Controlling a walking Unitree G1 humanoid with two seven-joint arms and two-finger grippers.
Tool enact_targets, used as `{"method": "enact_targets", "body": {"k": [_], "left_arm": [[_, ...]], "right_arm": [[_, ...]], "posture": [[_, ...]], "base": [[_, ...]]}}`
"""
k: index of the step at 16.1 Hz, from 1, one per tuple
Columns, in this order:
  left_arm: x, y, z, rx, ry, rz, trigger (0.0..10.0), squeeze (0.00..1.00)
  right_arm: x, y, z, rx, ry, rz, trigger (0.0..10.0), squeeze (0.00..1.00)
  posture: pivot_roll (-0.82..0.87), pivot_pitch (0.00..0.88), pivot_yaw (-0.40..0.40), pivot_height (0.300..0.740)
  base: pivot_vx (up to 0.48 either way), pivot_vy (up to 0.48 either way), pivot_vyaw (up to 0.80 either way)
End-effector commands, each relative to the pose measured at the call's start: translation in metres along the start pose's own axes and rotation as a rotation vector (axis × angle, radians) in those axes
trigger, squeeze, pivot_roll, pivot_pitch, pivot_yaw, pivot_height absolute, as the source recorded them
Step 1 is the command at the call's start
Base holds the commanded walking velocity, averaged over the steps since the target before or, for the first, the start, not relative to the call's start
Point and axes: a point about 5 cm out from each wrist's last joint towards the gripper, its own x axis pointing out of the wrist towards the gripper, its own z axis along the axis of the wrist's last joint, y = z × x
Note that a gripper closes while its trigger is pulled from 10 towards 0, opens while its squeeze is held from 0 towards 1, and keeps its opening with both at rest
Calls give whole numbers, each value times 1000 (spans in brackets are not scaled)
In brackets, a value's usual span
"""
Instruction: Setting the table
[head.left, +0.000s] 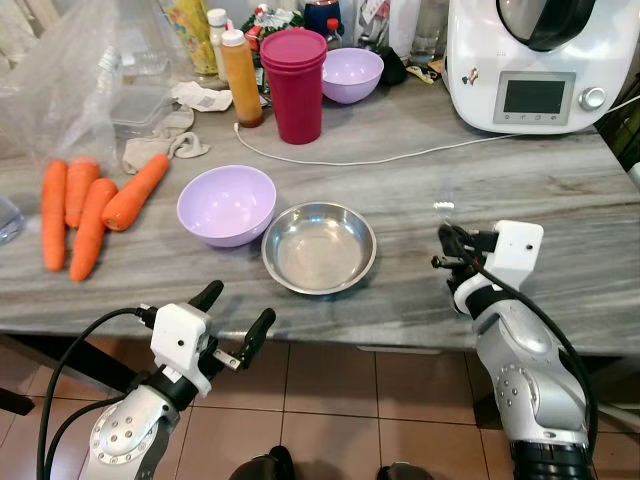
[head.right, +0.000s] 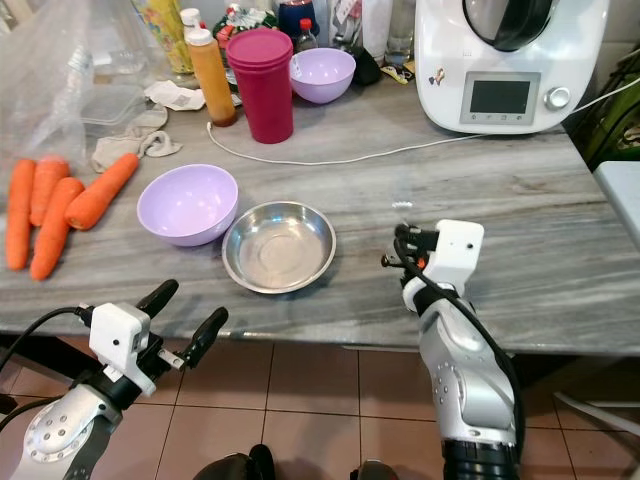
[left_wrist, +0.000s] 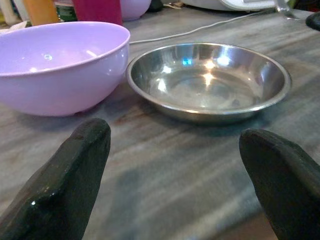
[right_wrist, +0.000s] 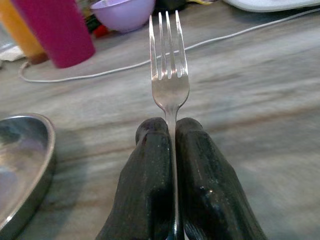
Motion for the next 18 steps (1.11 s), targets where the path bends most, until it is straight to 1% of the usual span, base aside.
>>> {"method": "enact_targets", "body": {"k": [1, 3, 5, 7, 10, 11, 15, 17, 18], "left_arm": [[-2, -1, -2, -3, 9, -13, 10000, 0], [3, -4, 7, -3, -22, -76, 10000, 0], [4, -10, 12, -11, -38, -127, 10000, 0], [5, -12, 15, -14, -42, -127, 10000, 0], [7, -14, 17, -19, -48, -134, 10000, 0], [8, -16, 19, -22, -50, -138, 10000, 0], [9, -17, 22, -24, -56, -145, 10000, 0], [11, -22, 25, -41, -56, -217, 10000, 0], [12, -23, 26, -31, -55, -229, 10000, 0]], "right_arm": [[2, 1, -3, 7, 20, 14, 10000, 0], [7, 7, -5, 40, 35, 56, 10000, 0], [8, 13, -12, 64, 65, 75, 10000, 0], [7, 18, -18, 75, 87, 108, 10000, 0], [9, 19, -26, 88, 127, 105, 10000, 0], [9, 19, -28, 113, 137, 102, 10000, 0], [13, 19, -30, 104, 142, 110, 10000, 0], [18, 20, -28, 113, 138, 109, 10000, 0], [20, 20, -29, 111, 140, 109, 10000, 0]], "posture": [[-117, 179, 49, 740], [-114, 177, 51, 740], [-113, 179, 50, 740], [-114, 182, 51, 740], [-106, 177, 46, 740], [-105, 178, 42, 740], [-103, 171, 41, 740], [-102, 171, 44, 740], [-102, 171, 44, 740]], "base": [[0, 0, 0], [0, 0, 0], [0, 0, 0], [0, 0, 0], [0, 0, 0], [0, 0, 0], [0, 0, 0], [0, 0, 0], [0, 0, 0]]}}
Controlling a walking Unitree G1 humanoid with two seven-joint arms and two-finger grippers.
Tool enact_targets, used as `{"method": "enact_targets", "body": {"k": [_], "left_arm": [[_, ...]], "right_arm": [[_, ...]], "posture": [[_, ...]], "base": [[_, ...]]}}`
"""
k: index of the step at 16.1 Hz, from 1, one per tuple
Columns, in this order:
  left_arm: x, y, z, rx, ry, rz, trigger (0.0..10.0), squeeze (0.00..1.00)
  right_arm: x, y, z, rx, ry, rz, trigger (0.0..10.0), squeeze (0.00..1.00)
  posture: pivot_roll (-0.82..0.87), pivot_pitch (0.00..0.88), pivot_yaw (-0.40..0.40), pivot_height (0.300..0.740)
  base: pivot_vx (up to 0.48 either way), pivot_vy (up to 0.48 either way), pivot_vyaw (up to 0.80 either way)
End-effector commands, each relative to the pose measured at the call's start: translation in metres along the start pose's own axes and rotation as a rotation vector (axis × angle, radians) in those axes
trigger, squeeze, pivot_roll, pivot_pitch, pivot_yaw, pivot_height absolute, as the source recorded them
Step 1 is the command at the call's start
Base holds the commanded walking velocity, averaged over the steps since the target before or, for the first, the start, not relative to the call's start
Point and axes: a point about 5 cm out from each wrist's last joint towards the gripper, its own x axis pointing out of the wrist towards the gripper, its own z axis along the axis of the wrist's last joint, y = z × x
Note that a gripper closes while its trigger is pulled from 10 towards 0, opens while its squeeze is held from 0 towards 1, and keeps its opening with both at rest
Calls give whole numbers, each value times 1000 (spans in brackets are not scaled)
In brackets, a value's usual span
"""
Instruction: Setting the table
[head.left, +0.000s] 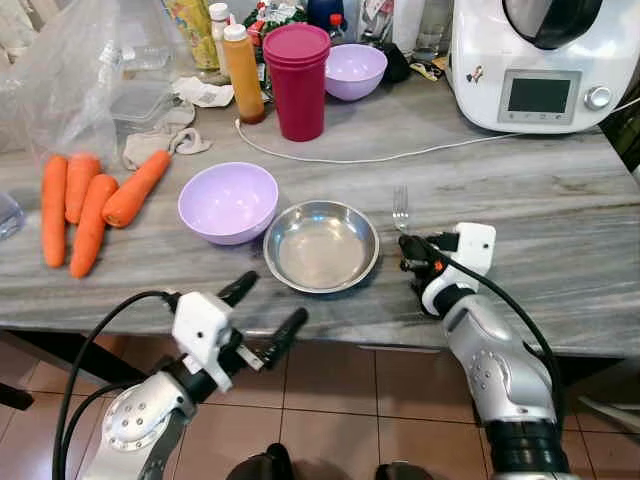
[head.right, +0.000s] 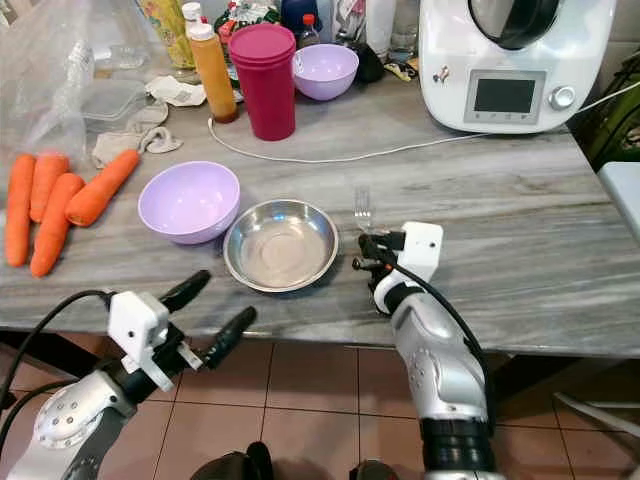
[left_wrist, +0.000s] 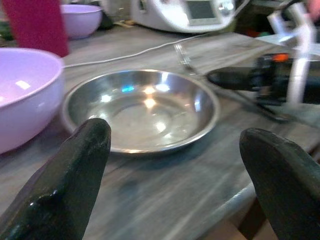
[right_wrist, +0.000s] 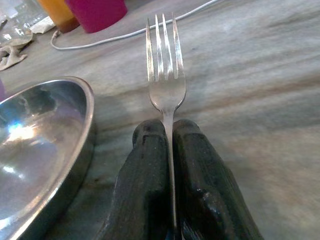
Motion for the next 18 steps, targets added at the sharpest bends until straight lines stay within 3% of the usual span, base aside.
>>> {"method": "enact_targets", "body": {"k": [1, 2, 3, 11, 17, 18], "left_arm": [[0, -1, 3, 10, 1, -23, 10000, 0], [2, -1, 4, 2, 0, -35, 10000, 0], [2, -1, 5, 4, 2, -41, 10000, 0], [12, -6, 6, 8, -3, -69, 10000, 0], [16, -4, 16, 22, -39, -52, 10000, 0], [16, 0, 19, 33, -59, -16, 10000, 0]], "right_arm": [[1, 0, -5, 11, 20, 0, 10000, 0], [3, 0, -7, 12, 28, -5, 10000, 341], [3, 0, -7, 14, 27, -5, 10000, 1000], [-3, -9, -9, 6, 28, -58, 10000, 1000], [-21, 0, 36, -116, -199, -63, 10000, 1000], [-29, 8, 48, -203, -293, -61, 10000, 1000]], "posture": [[-102, 171, 44, 740], [-103, 171, 45, 740], [-104, 172, 45, 740], [-110, 149, 51, 740], [-122, 142, 54, 740], [-126, 143, 55, 740]], "base": [[0, 0, 0], [0, 0, 0], [0, 0, 0], [0, 0, 0], [0, 0, 0], [0, 0, 0]]}}
